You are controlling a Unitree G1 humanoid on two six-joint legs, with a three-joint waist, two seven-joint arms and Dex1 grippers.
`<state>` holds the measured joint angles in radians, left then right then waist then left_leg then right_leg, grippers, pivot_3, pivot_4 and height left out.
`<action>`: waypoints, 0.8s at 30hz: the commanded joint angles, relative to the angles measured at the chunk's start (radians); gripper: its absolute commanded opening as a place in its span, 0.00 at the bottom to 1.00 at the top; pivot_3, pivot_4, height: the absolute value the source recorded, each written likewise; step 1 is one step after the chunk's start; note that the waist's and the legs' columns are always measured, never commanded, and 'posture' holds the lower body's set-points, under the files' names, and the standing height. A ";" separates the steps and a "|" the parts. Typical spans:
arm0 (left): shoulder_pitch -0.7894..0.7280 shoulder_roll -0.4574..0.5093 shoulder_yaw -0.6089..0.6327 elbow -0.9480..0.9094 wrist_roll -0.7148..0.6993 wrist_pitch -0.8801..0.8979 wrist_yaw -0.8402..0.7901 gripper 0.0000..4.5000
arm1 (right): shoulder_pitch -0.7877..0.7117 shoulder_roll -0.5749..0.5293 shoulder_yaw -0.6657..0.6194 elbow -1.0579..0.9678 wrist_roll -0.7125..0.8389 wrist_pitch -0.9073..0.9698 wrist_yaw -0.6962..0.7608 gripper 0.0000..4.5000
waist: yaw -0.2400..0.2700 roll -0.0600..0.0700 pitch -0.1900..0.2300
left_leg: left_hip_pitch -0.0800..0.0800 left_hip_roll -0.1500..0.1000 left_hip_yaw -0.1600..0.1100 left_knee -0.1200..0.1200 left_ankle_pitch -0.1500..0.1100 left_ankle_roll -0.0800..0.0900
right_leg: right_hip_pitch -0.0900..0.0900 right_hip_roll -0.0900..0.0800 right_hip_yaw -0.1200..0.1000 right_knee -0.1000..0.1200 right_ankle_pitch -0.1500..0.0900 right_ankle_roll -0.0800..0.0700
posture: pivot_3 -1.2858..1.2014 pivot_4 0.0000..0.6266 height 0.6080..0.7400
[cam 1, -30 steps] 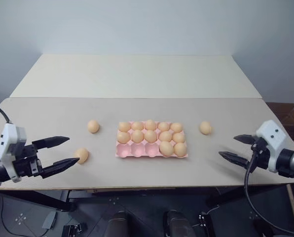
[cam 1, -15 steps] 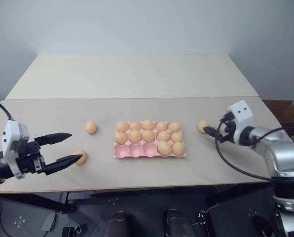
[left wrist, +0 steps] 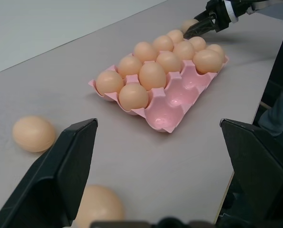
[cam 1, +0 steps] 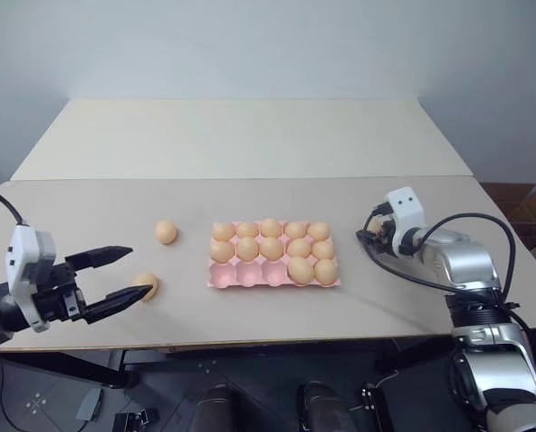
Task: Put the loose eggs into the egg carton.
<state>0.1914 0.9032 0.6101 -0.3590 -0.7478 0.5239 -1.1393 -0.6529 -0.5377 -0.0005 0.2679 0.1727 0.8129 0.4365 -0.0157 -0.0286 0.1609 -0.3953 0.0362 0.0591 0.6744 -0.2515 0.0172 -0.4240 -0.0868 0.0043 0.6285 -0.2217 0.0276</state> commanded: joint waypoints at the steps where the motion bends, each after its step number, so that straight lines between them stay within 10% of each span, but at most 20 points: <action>1: 0.005 0.004 0.045 -0.032 -0.013 -0.012 0.003 1.00 | 0.002 -0.011 -0.026 -0.160 0.002 0.007 -0.010 0.49 | 0.000 0.000 0.000 | 0.000 0.000 0.000 0.000 0.000 0.000 | 0.000 0.000 0.000 0.000 0.000 0.000 | 0.52 0.24 1.00; 10: -0.001 0.016 0.014 -0.027 -0.011 -0.007 -0.019 1.00 | 0.057 0.049 0.107 -0.690 0.168 0.203 0.096 0.49 | -0.002 0.000 0.000 | 0.001 0.003 0.000 0.000 0.000 0.000 | 0.000 0.002 0.000 0.000 0.000 0.000 | 0.52 0.24 1.00; 20: -0.030 0.016 -0.002 -0.019 -0.006 -0.007 -0.014 1.00 | 0.099 0.073 0.345 -0.762 0.135 0.212 0.091 0.49 | 0.002 0.000 0.000 | 0.002 0.011 0.002 0.001 0.000 -0.001 | 0.000 0.010 0.000 -0.001 0.002 -0.006 | 0.52 0.24 1.00; 24: -0.032 0.013 -0.005 -0.021 -0.003 -0.007 -0.012 1.00 | 0.085 0.081 0.376 -0.751 0.120 0.207 0.089 0.70 | 0.002 0.000 0.000 | 0.003 0.012 0.002 0.001 0.000 -0.001 | 0.000 0.011 0.000 0.000 0.002 -0.008 | 0.52 0.24 1.00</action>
<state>0.1661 0.9071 0.6021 -0.3736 -0.7478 0.5243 -1.1514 -0.5488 -0.4587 0.3694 -0.4684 0.2981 1.0337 0.5258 -0.0136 -0.0287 0.1607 -0.3925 0.0485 0.0611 0.6754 -0.2515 0.0167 -0.4242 -0.0756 0.0039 0.6288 -0.2199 0.0198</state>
